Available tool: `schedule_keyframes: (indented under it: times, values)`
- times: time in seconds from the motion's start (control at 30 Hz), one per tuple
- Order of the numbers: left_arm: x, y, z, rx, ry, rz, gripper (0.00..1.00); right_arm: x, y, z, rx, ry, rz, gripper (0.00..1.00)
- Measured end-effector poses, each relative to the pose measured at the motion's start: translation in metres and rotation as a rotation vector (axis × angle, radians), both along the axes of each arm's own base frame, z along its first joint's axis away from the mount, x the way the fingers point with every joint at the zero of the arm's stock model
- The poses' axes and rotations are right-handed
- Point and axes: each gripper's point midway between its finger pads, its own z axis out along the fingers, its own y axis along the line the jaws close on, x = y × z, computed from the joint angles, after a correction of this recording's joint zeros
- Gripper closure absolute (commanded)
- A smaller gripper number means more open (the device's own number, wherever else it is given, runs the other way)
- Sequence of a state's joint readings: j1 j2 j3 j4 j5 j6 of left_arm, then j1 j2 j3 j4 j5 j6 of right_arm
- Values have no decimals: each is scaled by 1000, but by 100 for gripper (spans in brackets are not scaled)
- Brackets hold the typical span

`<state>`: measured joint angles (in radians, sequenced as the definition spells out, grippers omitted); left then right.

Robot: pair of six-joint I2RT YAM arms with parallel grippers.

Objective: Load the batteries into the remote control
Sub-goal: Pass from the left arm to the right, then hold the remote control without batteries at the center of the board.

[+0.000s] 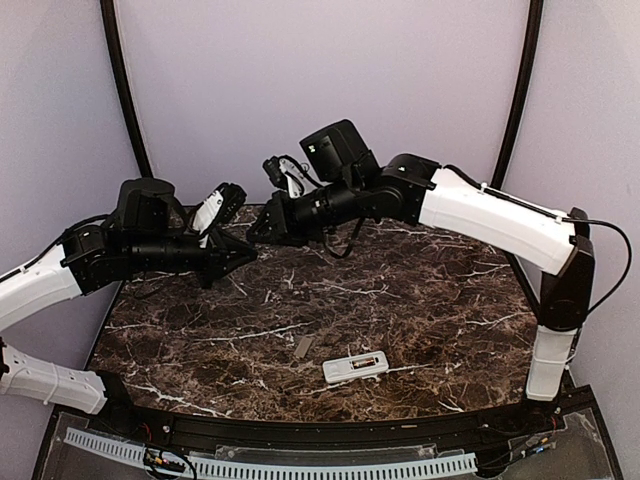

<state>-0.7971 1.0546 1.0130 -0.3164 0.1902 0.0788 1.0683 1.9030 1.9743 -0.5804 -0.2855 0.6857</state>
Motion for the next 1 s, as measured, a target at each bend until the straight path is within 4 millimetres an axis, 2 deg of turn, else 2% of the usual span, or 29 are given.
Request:
schedule_keyframes:
  times: [0.13,0.4,0.47,0.5,0.57,0.7,0.8,1.0]
  values:
    - [1,0,-4,14,5,3,100,2,-1,-3,-16,-13,-5,99]
    - [5,-1,-13,38,22,10,100,4,-5,-13,-32,-11,-2,100]
    - [4,-3,-16,44,32,3,70,3,-9,-18,-27,1,-3,100]
    - [3,-5,-18,44,39,-7,48,3,-11,-19,-23,7,-1,100]
    - [1,-8,-18,40,43,-24,30,0,-18,-23,-25,25,0,100]
    - [-3,-13,-12,4,52,-54,20,0,-33,-32,-41,51,-19,100]
    - [-7,-14,-5,-27,52,-62,18,2,-51,-41,-56,72,-45,100]
    - [-13,-4,5,-80,44,-31,14,13,-99,-66,-104,117,-126,100]
